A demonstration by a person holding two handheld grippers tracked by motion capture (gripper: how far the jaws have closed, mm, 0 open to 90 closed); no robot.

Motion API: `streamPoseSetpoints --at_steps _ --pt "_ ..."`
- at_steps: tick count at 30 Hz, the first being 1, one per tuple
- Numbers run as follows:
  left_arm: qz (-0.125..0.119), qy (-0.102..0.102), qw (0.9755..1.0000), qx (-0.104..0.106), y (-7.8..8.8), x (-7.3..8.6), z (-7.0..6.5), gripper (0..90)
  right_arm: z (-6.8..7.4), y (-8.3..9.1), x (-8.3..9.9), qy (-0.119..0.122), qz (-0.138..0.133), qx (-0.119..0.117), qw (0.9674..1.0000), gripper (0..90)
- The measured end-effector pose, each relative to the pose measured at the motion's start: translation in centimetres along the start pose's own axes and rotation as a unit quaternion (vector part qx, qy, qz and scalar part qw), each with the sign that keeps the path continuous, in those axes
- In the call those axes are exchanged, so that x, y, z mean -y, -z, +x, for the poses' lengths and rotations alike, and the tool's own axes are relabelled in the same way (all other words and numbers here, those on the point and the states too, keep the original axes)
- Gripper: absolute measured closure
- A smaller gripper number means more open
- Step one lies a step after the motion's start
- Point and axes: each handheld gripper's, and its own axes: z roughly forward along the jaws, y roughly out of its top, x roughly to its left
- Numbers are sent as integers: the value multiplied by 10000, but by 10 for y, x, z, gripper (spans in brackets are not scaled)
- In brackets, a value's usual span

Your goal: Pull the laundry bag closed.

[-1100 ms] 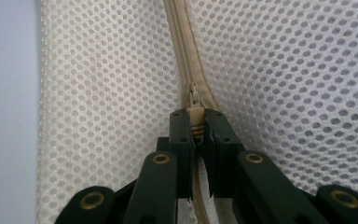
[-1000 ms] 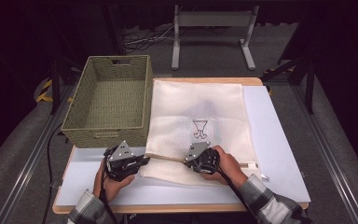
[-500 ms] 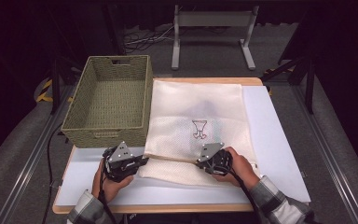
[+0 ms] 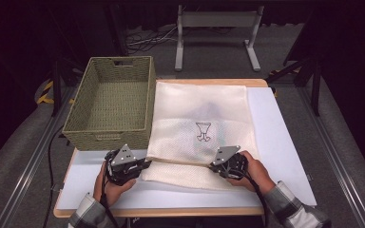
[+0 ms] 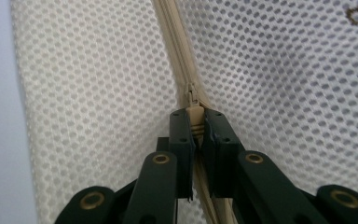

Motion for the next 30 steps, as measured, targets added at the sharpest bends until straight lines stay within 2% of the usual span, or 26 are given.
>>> streamPoseSetpoints --at_steps 7,17,30 --pt "68 -17 10000 -29 -2 0 0 835 -4 10 13 -47 84 60 9999 826" --pt "92 -53 9999 -46 -3 1 0 835 -7 21 31 -219 63 101 9997 826" --pt "78 -54 10000 11 -2 2 2 835 -10 30 44 -332 118 169 9992 826"
